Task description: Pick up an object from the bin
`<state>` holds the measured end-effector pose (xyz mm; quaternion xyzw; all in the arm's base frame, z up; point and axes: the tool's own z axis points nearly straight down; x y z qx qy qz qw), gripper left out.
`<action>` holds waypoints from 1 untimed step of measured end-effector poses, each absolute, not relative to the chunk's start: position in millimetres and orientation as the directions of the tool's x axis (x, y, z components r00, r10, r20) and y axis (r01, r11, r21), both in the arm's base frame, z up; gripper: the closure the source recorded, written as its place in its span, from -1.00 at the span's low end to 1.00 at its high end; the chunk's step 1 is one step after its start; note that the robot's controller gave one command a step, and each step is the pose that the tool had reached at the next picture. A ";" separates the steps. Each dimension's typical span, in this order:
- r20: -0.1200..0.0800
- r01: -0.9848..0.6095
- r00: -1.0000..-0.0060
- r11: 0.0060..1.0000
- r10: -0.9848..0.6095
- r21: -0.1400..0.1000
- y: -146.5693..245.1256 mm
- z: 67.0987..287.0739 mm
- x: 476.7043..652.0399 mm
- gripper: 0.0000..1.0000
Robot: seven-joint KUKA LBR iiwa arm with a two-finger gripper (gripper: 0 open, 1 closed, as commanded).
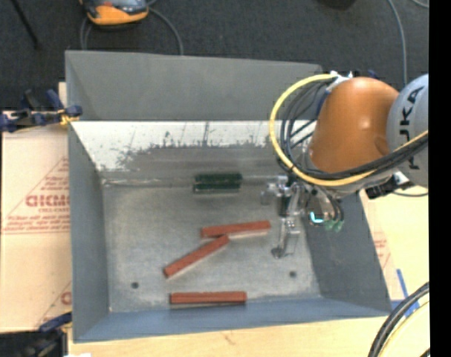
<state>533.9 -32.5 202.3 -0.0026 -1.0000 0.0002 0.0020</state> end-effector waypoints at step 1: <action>-0.004 0.004 -1.000 1.000 0.004 -0.001 -32.7 206.6 535.4 -1.00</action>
Offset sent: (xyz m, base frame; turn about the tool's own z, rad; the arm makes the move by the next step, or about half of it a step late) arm 0.0286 -0.0001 -0.1221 -0.0449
